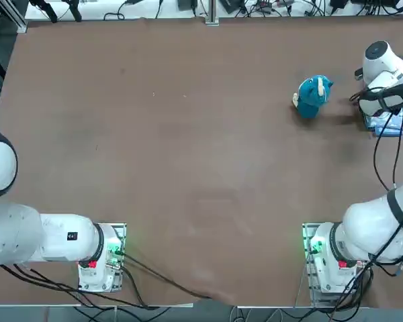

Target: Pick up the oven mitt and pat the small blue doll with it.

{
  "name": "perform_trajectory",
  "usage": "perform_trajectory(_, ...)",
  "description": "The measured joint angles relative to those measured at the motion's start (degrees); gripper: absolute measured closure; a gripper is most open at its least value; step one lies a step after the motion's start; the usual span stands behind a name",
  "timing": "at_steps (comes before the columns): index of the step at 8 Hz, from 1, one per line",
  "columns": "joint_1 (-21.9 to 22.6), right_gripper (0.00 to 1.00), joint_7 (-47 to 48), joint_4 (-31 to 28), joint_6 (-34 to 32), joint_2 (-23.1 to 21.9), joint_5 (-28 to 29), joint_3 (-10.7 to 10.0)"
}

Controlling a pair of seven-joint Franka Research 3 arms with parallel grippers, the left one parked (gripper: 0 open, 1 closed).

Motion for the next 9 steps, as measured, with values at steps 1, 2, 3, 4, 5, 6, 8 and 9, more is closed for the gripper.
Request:
perform_trajectory(1,0.03,0.42,0.37,0.0,-0.03,0.31,-0.01,0.0)
perform_trajectory(2,0.15,0.49,0.98,0.0,-0.23,0.56,-0.03,0.01)
perform_trajectory(3,0.28,0.7,1.44,0.0,-0.54,0.61,-0.04,0.06)
perform_trajectory(4,0.29,0.89,1.52,0.03,-0.72,0.61,-0.04,0.08)
perform_trajectory(5,0.29,0.95,1.52,0.19,-1.04,0.59,-0.04,0.1)
perform_trajectory(6,0.3,0.96,1.53,0.48,-1.47,0.53,-0.04,0.16)
perform_trajectory(8,0.43,0.96,1.53,1.38,-2.07,-0.22,-0.04,0.24)
perform_trajectory(9,0.54,0.96,1.5,1.85,-3.3,-1.56,-0.04,0.4)
